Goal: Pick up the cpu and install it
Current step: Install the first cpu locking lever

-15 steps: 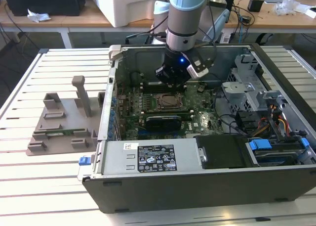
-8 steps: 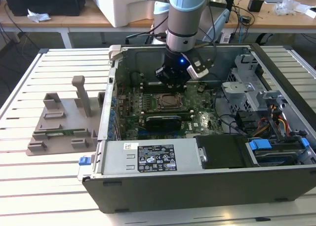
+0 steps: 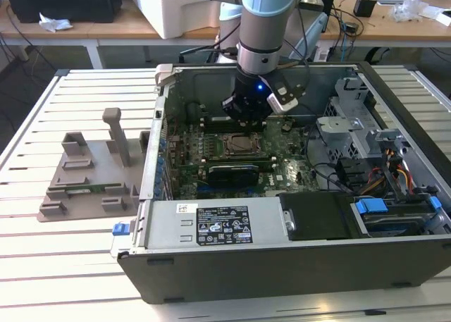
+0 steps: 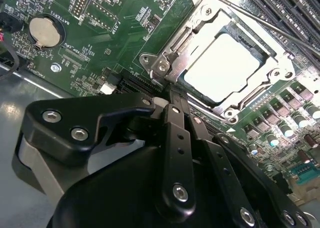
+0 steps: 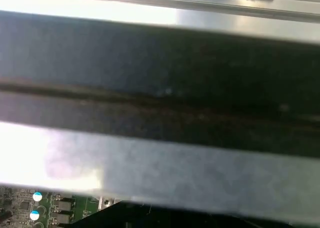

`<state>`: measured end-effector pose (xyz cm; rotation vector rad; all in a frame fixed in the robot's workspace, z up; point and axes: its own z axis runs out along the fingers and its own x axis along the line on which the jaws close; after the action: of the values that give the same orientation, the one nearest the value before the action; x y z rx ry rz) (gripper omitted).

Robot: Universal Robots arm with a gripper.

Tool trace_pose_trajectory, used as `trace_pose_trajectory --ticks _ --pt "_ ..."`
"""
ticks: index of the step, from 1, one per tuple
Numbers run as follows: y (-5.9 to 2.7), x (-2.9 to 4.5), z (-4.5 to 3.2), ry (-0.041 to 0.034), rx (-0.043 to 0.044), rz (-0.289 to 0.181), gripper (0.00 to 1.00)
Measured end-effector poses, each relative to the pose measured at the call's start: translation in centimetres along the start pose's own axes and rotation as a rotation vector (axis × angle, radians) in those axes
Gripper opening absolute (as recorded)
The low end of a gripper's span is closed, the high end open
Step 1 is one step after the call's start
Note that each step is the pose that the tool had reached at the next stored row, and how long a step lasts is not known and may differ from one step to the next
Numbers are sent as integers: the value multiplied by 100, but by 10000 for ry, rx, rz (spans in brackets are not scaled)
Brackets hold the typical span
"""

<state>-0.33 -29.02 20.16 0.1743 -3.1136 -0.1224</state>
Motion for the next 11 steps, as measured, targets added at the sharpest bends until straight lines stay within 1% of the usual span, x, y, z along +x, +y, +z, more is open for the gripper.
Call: trace_pose_trajectory --ticks 2,3,5,6,7,8,9,10,11 --pt "-1 -17 13 5 -3 1 11" --pt "-2 -19 12 2 -36 -1 11" --pt "2 -20 1 -6 -55 -1 11" --pt "4 -19 -31 -4 -53 -1 11" --pt "5 -18 -87 0 -34 0 11" --pt "-18 -15 -96 25 190 5 11" --pt "-36 -13 -98 44 357 10 11" --pt "-52 -11 -100 57 463 10 11" --pt "-70 -9 -101 66 544 13 11"
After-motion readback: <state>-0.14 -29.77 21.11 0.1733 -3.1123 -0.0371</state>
